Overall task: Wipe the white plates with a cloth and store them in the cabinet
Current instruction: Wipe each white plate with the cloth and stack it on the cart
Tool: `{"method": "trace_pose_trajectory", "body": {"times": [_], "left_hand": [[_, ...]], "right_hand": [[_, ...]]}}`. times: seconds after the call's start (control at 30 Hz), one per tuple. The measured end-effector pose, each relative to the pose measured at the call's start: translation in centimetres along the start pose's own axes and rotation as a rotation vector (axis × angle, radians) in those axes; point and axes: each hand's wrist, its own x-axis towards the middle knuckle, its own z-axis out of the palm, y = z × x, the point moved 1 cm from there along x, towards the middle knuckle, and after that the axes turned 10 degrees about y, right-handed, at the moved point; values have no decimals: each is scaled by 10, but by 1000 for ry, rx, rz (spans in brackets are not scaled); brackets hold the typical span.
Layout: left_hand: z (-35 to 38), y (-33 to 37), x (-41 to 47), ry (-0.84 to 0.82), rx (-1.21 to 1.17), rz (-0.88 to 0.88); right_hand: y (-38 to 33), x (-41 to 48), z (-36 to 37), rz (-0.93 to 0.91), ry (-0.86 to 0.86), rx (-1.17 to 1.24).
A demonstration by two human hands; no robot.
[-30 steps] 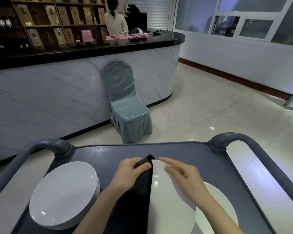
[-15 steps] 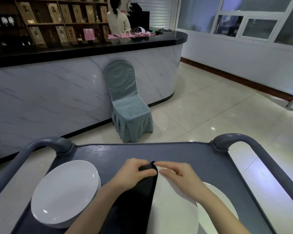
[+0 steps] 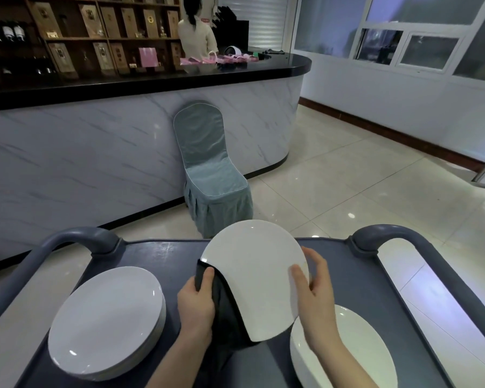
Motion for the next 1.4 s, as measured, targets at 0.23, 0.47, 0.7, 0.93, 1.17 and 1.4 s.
{"method": "trace_pose_trajectory", "body": {"times": [0.23, 0.47, 0.7, 0.93, 1.17, 1.4], "left_hand": [[4, 39, 26, -407, 307, 460], [1, 16, 19, -383, 289, 471], [-13, -32, -2, -173, 138, 115], [0, 21, 17, -450, 366, 478], [1, 17, 12, -392, 326, 435], [-19, -43, -10, -214, 162, 88]], "right_hand": [[-42, 49, -4, -209, -536, -367], [-24, 35, 2, -259, -548, -400], [-3, 28, -13, -7, -202, -155], [-16, 27, -11, -178, -501, -316], [-10, 27, -15, -133, -378, -203], [-3, 25, -19, -42, -267, -194]]}}
